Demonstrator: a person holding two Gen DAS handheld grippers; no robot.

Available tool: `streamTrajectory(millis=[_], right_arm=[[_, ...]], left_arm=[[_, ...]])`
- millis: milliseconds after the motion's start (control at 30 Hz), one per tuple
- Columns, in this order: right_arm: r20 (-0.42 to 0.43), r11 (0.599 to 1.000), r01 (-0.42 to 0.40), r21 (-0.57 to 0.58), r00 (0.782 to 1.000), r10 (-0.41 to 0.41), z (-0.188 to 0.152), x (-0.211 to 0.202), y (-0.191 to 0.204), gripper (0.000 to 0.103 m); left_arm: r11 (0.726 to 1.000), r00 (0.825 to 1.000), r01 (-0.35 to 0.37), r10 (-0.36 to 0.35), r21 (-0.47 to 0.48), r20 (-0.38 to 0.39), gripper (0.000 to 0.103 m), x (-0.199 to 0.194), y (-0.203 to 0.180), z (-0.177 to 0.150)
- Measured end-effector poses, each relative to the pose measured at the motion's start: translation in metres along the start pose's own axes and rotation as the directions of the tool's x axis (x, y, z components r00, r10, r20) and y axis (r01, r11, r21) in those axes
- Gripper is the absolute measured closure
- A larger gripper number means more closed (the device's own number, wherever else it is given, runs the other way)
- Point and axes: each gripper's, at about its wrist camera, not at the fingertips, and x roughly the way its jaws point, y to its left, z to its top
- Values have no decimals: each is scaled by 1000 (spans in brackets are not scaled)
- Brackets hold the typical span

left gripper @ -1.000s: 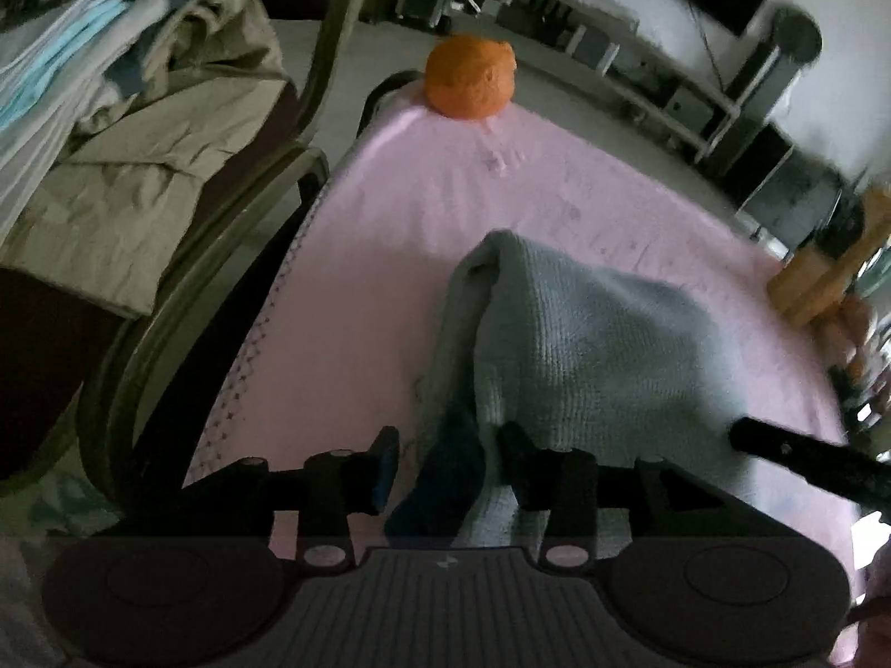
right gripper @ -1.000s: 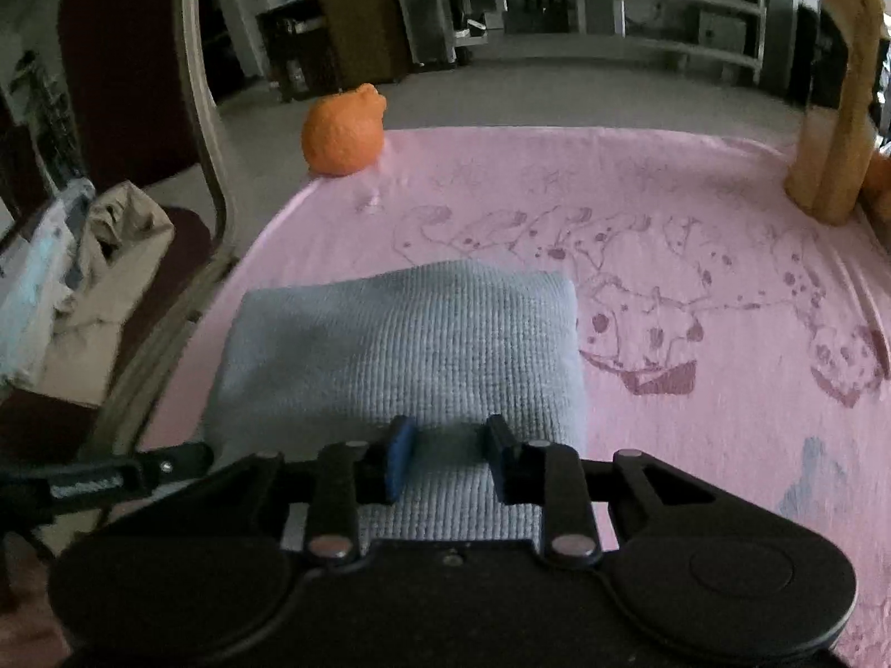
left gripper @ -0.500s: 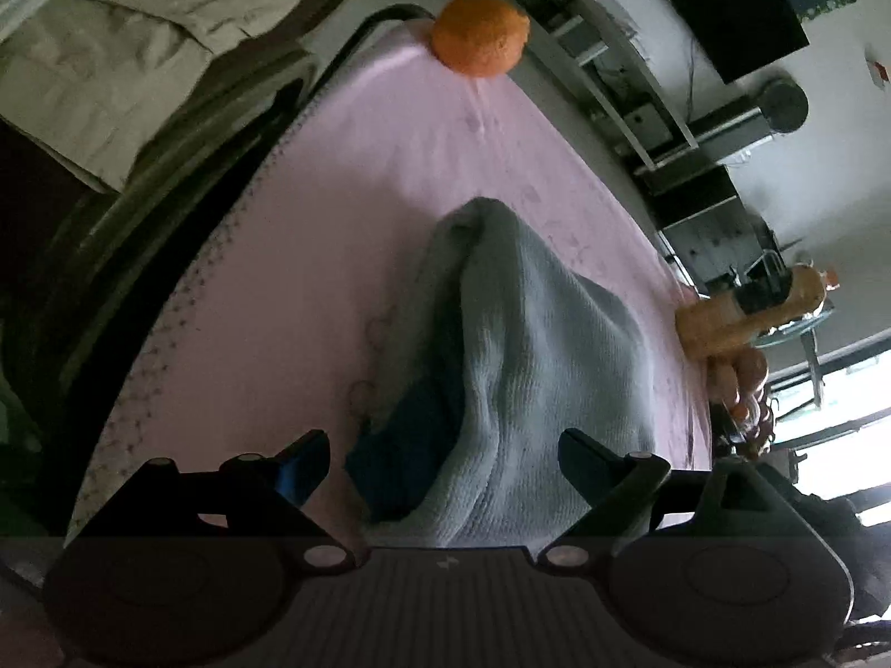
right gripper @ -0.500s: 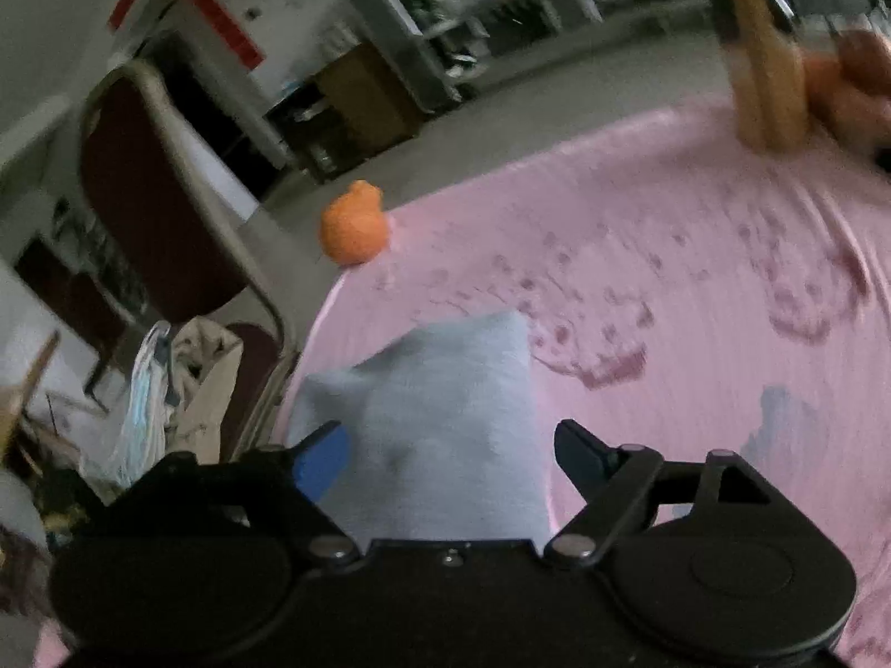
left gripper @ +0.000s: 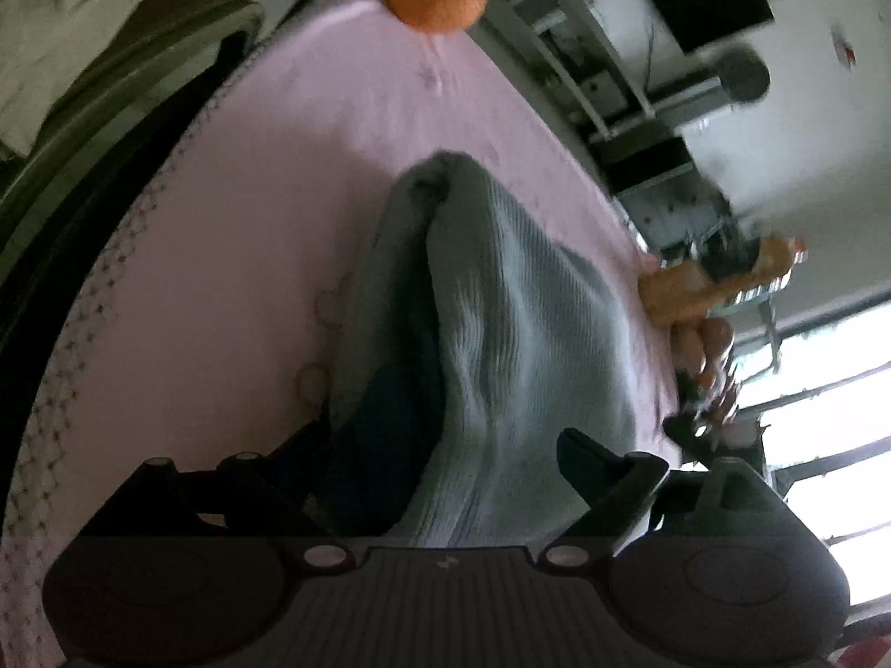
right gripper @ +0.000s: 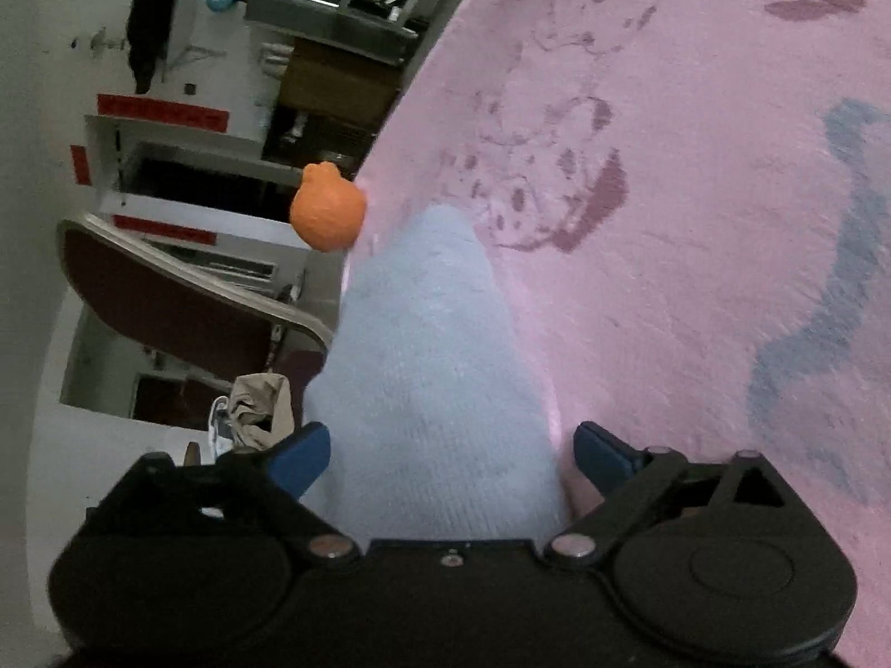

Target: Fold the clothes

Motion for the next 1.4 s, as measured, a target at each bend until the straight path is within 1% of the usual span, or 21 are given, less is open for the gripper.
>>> streamTrajectory(millis=[100, 200, 233, 300, 333, 367, 500, 533, 633, 667, 700, 733, 800, 833, 900, 1000, 1100, 1233, 1300, 1367, 1400], right_arm=[[-42, 999, -2, -49, 999, 0, -2, 5, 5, 8], [-107, 998, -2, -57, 994, -4, -5, 10, 8, 16], [-114, 999, 1, -54, 994, -7, -6, 10, 8, 20], [-99, 1000, -6, -27, 995, 3, -4, 10, 6, 26], [-87, 1000, -11, -10, 996, 10, -3, 11, 5, 28], [-75, 1000, -17, 6, 997, 17, -3, 11, 4, 28], [-24, 999, -21, 30, 999, 22, -4, 16, 6, 23], [-24, 1000, -16, 15, 1000, 16, -6, 18, 9, 18], [-37, 999, 6, -49, 999, -8, -11, 24, 18, 14], [-35, 999, 9, -51, 999, -11, -14, 23, 18, 14], [-31, 999, 16, -43, 999, -17, -16, 21, 17, 18], [-27, 999, 30, -29, 999, -31, -17, 20, 17, 28], [-25, 999, 46, -3, 999, -46, -18, 19, 16, 40], [-21, 999, 47, -4, 999, -47, -19, 18, 18, 47], [-6, 998, 62, -17, 998, -62, -21, 15, 26, 54], [16, 999, 37, 32, 999, -38, -23, 3, 32, 61], [40, 999, 17, 29, 999, -19, -24, -21, 45, 62], [102, 1000, 22, 14, 995, -23, -20, -74, 50, 62], [137, 999, 40, 9, 990, -41, -18, -97, 40, 61], [151, 996, 89, 15, 984, -90, -14, -104, 23, 61], [142, 993, 114, 21, 983, -116, -11, -101, 12, 60]], left_arm=[[998, 999, -34, 36, 52, -27, 11, 4, -9, -3], [992, 996, -67, 73, 105, -52, 12, 8, -18, -6], [994, 996, -62, 67, 89, -53, 13, 9, -17, -5], [999, 999, -17, 15, -51, -28, 13, 9, -1, 6], [991, 1000, 14, -16, -136, -12, 13, 10, 9, 11], [987, 1000, 22, -23, -158, -3, 13, 11, 10, 12], [997, 1000, -28, 28, -66, 8, 5, 16, -9, 3], [998, 999, -40, 41, -43, 12, 5, 17, -14, 1], [997, 997, -78, 78, 26, 25, 5, 20, -28, -6], [995, 996, -91, 90, 49, 30, 7, 21, -33, -8], [992, 994, -104, 102, 72, 35, 19, 22, -37, -10], [989, 993, -117, 113, 95, 40, 36, 23, -42, -12], [980, 989, -143, 137, 140, 51, 57, 26, -52, -17], [974, 987, -155, 148, 162, 58, 63, 27, -56, -19], [962, 983, -181, 170, 206, 71, 65, 29, -66, -23], [963, 986, -158, 143, 218, 83, 65, 24, -81, -27], [951, 992, -108, 84, 291, 95, 65, 14, -105, -35], [949, 999, -10, -3, 315, 42, 59, 34, -128, -48], [952, 999, -29, 32, 304, -4, 51, 59, -123, -55], [947, 992, -96, 116, 305, -48, 43, 88, -116, -61], [943, 991, -109, 128, 314, -40, 34, 94, -113, -64]])
